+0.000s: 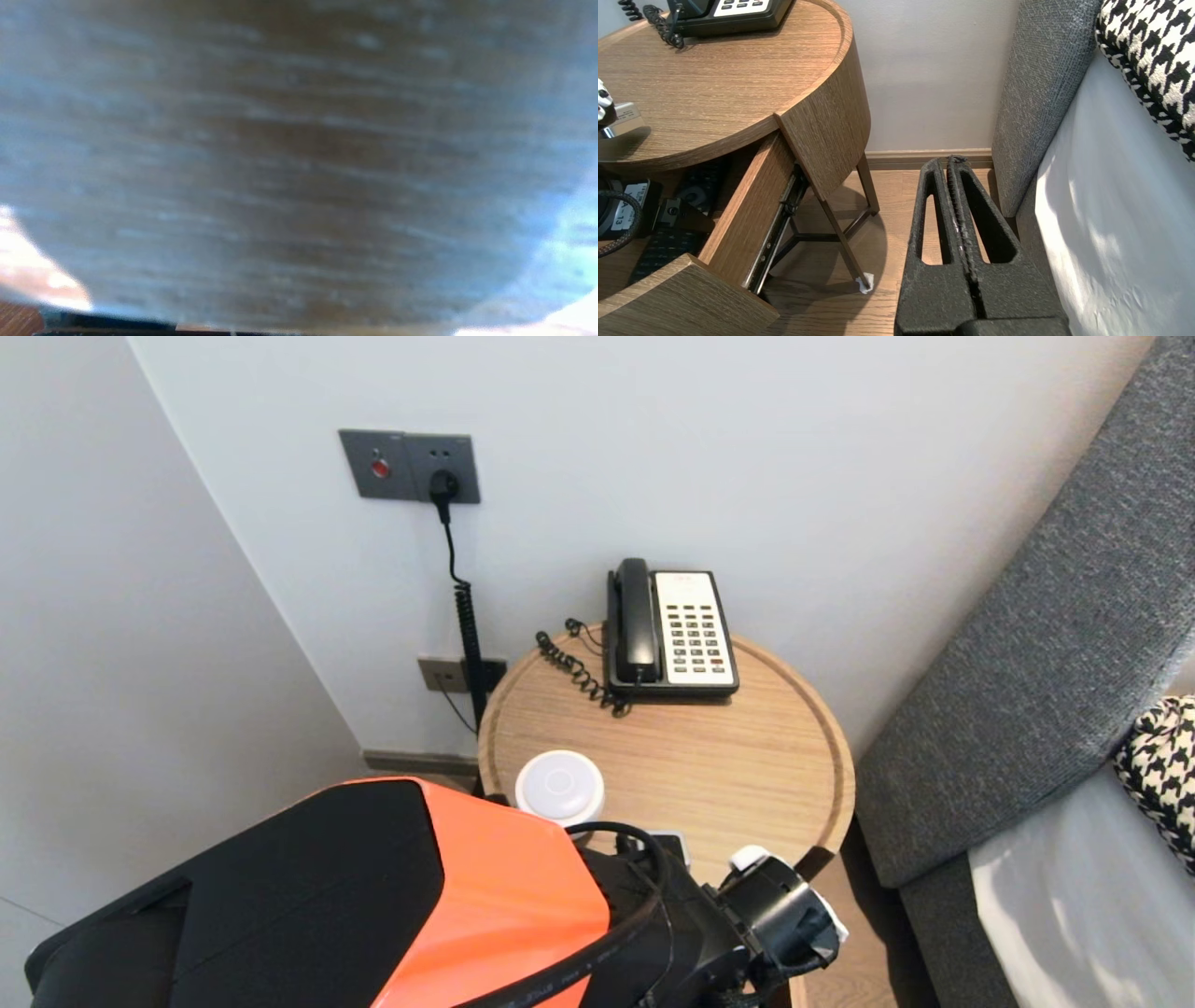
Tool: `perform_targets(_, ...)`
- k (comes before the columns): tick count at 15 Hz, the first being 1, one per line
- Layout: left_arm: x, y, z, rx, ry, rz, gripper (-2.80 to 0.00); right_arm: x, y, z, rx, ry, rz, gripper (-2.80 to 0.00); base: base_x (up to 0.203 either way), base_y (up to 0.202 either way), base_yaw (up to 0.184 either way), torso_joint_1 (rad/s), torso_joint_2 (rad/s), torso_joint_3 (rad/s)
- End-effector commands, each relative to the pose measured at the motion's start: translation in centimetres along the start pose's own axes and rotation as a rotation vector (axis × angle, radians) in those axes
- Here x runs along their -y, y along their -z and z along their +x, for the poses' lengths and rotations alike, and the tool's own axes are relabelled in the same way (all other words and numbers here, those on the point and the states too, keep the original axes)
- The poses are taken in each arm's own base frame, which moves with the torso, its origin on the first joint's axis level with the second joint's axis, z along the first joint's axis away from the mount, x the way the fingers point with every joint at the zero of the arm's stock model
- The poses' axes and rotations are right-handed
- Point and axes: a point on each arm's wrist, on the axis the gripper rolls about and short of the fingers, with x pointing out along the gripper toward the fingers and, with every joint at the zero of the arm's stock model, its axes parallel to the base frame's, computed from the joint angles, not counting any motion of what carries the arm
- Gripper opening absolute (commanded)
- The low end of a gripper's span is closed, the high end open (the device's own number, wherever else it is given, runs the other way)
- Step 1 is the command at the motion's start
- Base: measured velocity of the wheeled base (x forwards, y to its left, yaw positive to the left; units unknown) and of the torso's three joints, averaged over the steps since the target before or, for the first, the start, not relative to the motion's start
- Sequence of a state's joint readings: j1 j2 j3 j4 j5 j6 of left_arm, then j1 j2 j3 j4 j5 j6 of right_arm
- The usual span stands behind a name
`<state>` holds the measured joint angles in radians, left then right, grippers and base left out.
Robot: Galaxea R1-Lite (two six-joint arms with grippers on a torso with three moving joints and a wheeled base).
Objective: Take the remote control out of the drawer one by one and place them on the table
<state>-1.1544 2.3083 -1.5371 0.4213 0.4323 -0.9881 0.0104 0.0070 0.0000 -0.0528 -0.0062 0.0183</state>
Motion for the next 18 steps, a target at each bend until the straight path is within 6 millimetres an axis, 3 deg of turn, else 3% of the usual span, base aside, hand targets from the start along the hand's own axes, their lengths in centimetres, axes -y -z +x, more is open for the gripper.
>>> perform_targets(1, 0.0, 0.0, 0.1, 0.000, -0.006, -0.004, 0.00, 0.0, 0.7, 0.2, -0.026, 0.000, 0.000, -2.80, 0.000, 0.000, 0.000, 0.000, 0.00, 0.000)
perform_targets(14, 0.7, -0.5, 1.1, 0.020, -0.006, -0.011, 0.00, 0.0, 0.7, 0.2, -0.026, 0.000, 0.000, -2.80, 0.000, 0.000, 0.000, 0.000, 0.00, 0.000)
perform_targets(15, 0.6, -0.5, 1.1, 0.017, -0.010, -0.008, -2.80, 0.0, 0.7, 0.2, -0.026, 0.000, 0.000, -2.80, 0.000, 0.000, 0.000, 0.000, 0.00, 0.000)
perform_targets(18, 0.5, -0.5, 1.0, 0.019, -0.011, -0.009, -2.80, 0.0, 0.7, 0.2, -0.026, 0.000, 0.000, -2.80, 0.000, 0.000, 0.000, 0.000, 0.00, 0.000)
